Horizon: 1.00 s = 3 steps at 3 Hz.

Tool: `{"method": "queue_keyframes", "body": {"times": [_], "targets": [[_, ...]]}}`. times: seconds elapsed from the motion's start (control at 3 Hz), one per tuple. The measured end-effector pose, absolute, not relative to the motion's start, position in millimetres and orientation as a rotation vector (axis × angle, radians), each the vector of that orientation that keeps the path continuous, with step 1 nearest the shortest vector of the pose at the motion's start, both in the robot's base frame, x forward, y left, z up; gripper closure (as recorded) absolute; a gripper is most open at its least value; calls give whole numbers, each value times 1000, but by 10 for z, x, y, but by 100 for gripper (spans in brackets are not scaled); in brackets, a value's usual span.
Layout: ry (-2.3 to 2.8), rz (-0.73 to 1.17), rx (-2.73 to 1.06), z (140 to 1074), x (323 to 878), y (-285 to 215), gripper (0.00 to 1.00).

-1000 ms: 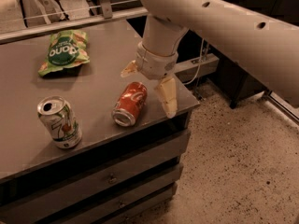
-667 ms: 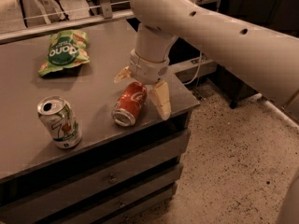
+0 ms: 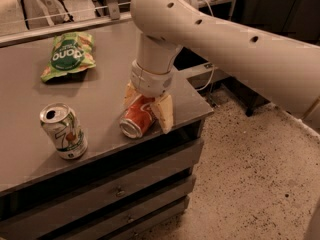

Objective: Move coke can near green rice chip bag

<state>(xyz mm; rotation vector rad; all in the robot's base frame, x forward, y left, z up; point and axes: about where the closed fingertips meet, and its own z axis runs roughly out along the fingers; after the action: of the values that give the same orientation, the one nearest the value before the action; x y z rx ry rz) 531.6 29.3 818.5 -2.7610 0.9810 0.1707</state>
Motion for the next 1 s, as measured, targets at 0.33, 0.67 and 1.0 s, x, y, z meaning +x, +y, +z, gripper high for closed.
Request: {"method": "queue_keyframes", "body": {"times": [0.33,0.67,1.0], "targets": [[980,171,-2761,8188,5317,298,64],[980,171,-2761,8233,5316,298,87],[980,171,-2761,8252,5316,298,100]]}}
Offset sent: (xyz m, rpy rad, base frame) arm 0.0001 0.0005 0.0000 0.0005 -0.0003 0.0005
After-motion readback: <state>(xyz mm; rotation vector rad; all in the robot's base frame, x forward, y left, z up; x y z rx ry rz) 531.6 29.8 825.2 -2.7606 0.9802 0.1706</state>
